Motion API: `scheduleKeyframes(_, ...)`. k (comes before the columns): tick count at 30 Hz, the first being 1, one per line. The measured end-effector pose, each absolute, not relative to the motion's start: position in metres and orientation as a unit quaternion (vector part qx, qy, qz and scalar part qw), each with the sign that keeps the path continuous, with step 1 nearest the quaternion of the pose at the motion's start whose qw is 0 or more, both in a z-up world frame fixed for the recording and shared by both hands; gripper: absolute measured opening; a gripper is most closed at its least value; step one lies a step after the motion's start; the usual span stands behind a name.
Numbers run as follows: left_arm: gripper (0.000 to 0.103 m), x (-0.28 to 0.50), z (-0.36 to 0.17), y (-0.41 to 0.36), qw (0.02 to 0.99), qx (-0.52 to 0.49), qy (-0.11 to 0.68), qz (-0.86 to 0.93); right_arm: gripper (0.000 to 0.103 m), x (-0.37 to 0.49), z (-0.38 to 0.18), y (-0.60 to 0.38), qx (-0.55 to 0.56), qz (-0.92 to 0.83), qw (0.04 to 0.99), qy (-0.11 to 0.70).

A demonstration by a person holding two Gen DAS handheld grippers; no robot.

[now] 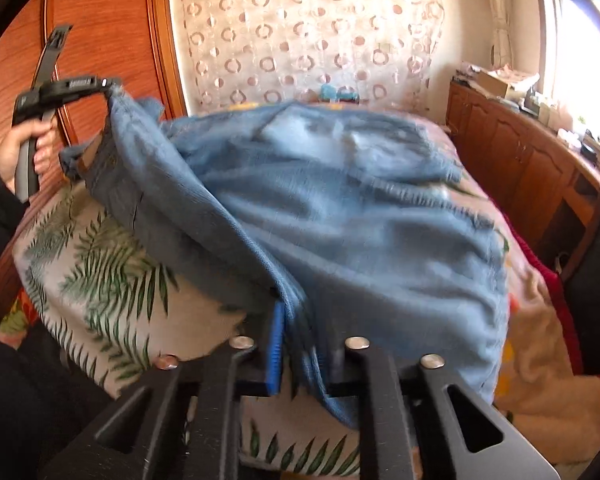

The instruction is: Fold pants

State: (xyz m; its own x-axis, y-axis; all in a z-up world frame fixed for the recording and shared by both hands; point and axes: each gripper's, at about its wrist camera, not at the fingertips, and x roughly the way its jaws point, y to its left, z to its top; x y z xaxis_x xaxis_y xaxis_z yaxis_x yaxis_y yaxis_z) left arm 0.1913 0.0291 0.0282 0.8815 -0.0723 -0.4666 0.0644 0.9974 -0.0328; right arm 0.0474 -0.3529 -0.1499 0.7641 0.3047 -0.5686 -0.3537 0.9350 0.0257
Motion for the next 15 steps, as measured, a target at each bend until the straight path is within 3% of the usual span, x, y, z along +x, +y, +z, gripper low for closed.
scheduleKeyframes(15, 0.017, 0.223, 0.045, 0.073, 0.975, -0.06, 0.213, -0.029, 0.004, 0.129, -0.064, -0.325, -0.118, 0.155, 0.96, 0.2)
